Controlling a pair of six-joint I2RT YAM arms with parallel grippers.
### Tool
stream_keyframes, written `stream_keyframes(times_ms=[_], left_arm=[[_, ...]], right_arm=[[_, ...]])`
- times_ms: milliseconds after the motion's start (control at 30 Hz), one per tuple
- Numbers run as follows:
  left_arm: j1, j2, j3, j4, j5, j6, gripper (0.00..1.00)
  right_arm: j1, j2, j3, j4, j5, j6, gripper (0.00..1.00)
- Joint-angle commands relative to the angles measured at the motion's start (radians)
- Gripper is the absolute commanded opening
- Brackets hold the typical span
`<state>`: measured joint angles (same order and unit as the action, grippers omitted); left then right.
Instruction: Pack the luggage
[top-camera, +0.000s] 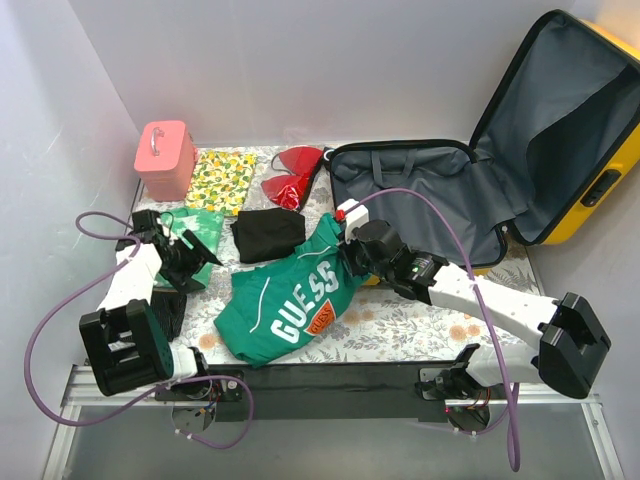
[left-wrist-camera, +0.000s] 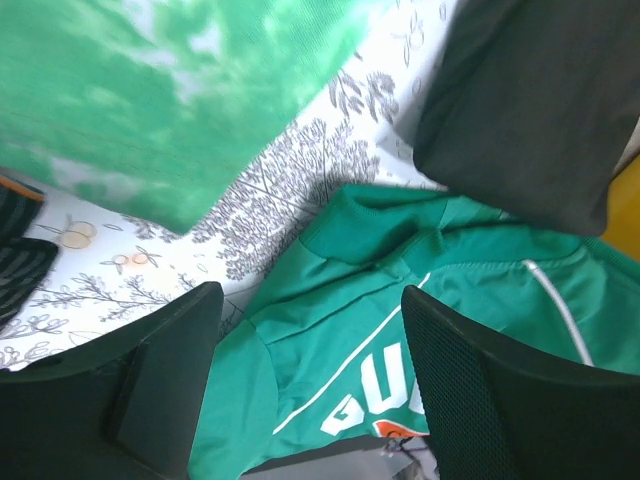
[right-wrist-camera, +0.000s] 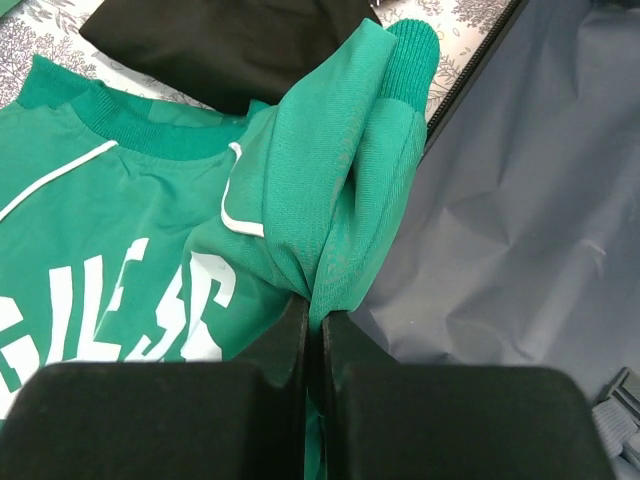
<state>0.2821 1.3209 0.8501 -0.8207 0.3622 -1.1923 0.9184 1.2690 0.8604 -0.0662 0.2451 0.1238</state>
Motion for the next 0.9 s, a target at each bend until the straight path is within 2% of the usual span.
stream_keyframes(times_ms=[0, 100, 200, 433, 633, 767, 867], left_arm=[[-0.067, -0.011, -0.008, -0.023, 0.023, 0.022, 0.7], [-0.167, -0.037, -0.029, -0.05, 0.0, 0.026, 0.7], [-0.208, -0.051, -0.055, -0.083, -0.047, 0.013, 0.7], [-0.238, 0.046, -0.046, -0.112, -0.152, -0.01, 0.72], [-0.319, 0.093, -0.075, -0.078, -0.134, -0.024, 0.72], [-0.334, 0.113, -0.083, -0.07, -0.117, -0.033, 0.72], [-0.334, 0.121, -0.088, -0.063, -0.095, -0.039, 0.68]], right_arm=[[-0.012, -0.053, 0.06, 0.026, 0.071, -0.032, 0.01], [-0.01, -0.049, 0.058, 0.025, 0.066, -0.032, 0.01], [-0.01, -0.048, 0.058, 0.023, 0.057, -0.035, 0.01], [-0.01, -0.051, 0.049, 0.022, 0.017, -0.039, 0.01], [-0.009, -0.046, 0.045, 0.023, -0.015, -0.038, 0.01], [-0.009, -0.042, 0.046, 0.023, -0.038, -0.035, 0.01], [-0.003, -0.036, 0.045, 0.023, -0.059, -0.024, 0.01]])
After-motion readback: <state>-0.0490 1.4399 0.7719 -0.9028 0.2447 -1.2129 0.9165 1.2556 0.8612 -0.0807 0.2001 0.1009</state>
